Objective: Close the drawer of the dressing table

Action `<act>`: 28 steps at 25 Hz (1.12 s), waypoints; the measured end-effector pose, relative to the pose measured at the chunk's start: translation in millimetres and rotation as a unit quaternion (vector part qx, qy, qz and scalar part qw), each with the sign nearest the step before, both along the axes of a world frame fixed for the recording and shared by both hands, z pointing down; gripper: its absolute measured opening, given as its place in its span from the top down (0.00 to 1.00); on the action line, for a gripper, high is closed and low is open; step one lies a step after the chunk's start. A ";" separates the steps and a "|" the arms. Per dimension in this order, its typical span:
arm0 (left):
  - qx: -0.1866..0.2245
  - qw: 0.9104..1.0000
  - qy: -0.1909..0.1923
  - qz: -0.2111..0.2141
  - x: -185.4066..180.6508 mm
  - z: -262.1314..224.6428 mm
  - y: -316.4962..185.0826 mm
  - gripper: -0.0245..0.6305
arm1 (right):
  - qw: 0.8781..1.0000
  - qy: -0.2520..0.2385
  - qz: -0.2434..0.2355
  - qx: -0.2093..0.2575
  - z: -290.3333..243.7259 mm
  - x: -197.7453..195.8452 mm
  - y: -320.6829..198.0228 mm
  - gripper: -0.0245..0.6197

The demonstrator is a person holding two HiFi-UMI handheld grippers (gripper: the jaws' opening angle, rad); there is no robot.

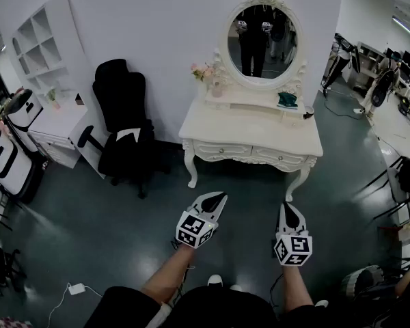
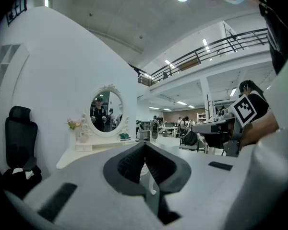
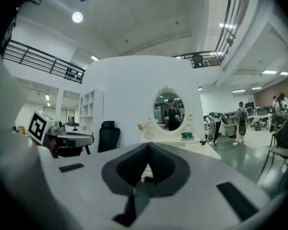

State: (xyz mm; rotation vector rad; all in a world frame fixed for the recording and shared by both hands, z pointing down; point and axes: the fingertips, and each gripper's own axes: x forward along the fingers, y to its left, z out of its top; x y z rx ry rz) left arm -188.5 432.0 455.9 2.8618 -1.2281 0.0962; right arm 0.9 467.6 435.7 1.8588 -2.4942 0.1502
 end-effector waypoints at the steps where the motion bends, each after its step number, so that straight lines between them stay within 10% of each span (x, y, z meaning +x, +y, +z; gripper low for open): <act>1: 0.002 1.000 0.000 0.001 0.1 -0.9 -1.2 0.96 | 1.000 -0.003 0.000 0.004 -1.7 -0.4 -0.5 0.98; 28: -0.003 1.000 0.004 0.016 24.2 9.6 -109.6 0.96 | 1.000 -0.010 0.009 -0.005 12.9 14.7 -104.8 0.96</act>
